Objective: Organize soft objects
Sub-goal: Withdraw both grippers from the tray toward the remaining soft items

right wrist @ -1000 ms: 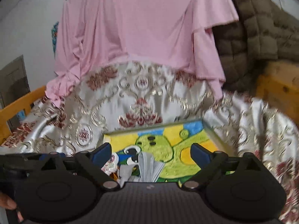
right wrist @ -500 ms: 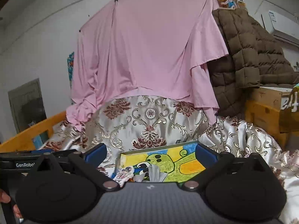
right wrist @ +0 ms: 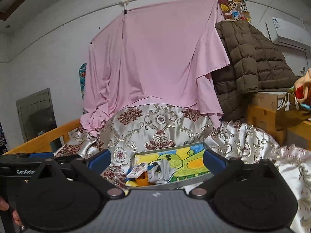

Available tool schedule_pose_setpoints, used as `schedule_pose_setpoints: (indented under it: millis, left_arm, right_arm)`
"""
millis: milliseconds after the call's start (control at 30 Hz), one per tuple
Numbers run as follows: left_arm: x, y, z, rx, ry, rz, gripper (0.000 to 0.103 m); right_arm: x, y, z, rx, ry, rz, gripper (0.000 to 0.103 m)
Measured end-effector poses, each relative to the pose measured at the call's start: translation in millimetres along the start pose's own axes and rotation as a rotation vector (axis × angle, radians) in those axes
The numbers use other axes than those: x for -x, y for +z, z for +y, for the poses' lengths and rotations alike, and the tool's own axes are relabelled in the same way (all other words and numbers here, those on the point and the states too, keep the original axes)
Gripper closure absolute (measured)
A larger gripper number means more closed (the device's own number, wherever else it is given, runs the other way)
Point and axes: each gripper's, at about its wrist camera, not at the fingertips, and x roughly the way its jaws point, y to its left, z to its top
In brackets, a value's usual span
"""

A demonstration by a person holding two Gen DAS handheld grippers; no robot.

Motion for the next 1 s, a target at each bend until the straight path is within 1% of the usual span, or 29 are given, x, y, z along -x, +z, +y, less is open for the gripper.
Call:
schedule_pose_setpoints:
  millis: [133, 267, 367, 467, 600, 700, 833, 1000]
  left_arm:
    - [19.2, -13.3, -1.6, -0.007, 0.021, 0.002, 0.001]
    - [34.0, -23.8, -1.9, 0.000, 0.037, 0.015, 0.001]
    - [44.8, -33.5, 0.3, 0.015, 0.040, 0.038, 0.001]
    - [53.2, -46.0, 4.6, 0.024, 0.043, 0.081, 0.001]
    - [57.4, -61.4, 10.8, 0.032, 0.052, 0.140, 0.001]
    - [56.5, -68.6, 12.7, 0.038, 0.064, 0.199, 0.001]
    - [58.5, -74.5, 11.7, 0.019, 0.079, 0.242, 0.001]
    - [54.5, -79.6, 13.0, 0.004, 0.104, 0.293, 0.001]
  right_arm:
    - [18.7, -13.7, 8.3, 0.006, 0.000, 0.001, 0.000]
    - [29.8, -20.0, 12.4, 0.015, -0.008, 0.004, 0.000]
    - [38.1, -27.0, 14.1, 0.014, -0.009, 0.012, 0.000]
    - [43.3, -35.8, 16.1, 0.024, -0.010, 0.028, 0.000]
    - [48.6, -51.9, 20.3, 0.067, -0.007, 0.070, 0.000]
    - [50.3, -62.3, 25.2, 0.111, -0.001, 0.119, 0.000]
    - [44.5, -74.6, 33.8, 0.141, 0.020, 0.198, 0.000]
    - [37.1, -84.8, 43.4, 0.171, 0.041, 0.260, 0.000]
